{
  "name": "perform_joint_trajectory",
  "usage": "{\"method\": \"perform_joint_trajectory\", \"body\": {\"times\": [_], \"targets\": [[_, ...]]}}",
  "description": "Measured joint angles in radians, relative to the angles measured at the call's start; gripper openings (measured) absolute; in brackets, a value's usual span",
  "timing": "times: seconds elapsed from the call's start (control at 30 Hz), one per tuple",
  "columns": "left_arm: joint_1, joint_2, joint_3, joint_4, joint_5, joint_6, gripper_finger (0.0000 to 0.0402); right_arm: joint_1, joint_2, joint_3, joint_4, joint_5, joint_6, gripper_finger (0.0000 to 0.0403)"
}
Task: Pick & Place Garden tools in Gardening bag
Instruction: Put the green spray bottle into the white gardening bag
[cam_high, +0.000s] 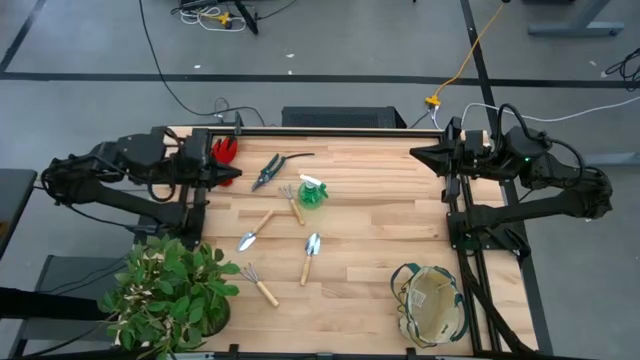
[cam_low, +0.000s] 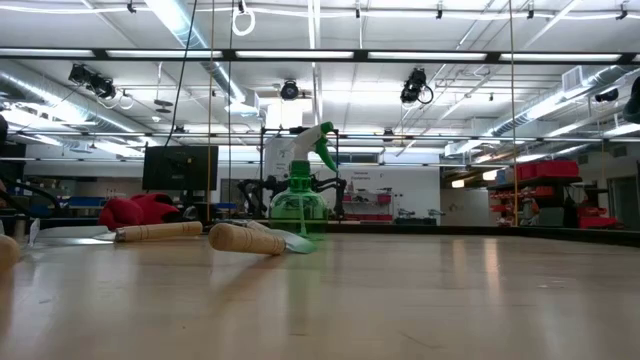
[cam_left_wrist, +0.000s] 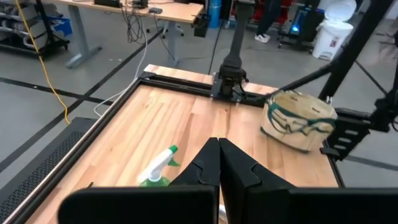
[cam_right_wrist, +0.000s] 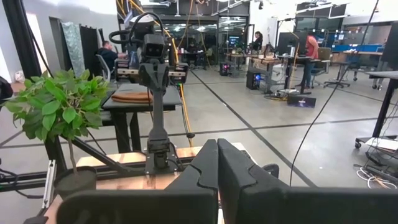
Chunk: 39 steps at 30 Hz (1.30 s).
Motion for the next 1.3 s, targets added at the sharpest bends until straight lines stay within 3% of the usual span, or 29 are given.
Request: {"method": "perform_joint_trajectory", "body": {"times": [0.63,0.87,1.3], "targets": [[0.367,0.140,0.000,0.007,0.277,0.047,0.0003,0.000,0.000,0.000,0.000,0.000,0.021,0.0000],[0.449,0.208,0.000,0.008,0.380,0.055,0.0003,0.000,0.000,0.000,0.000,0.000,0.021,0.0000],[0.500,0.313,0.000,0.008,0.385,0.055,0.0003,0.000,0.000,0.000,0.000,0.000,0.009,0.0000]]}}
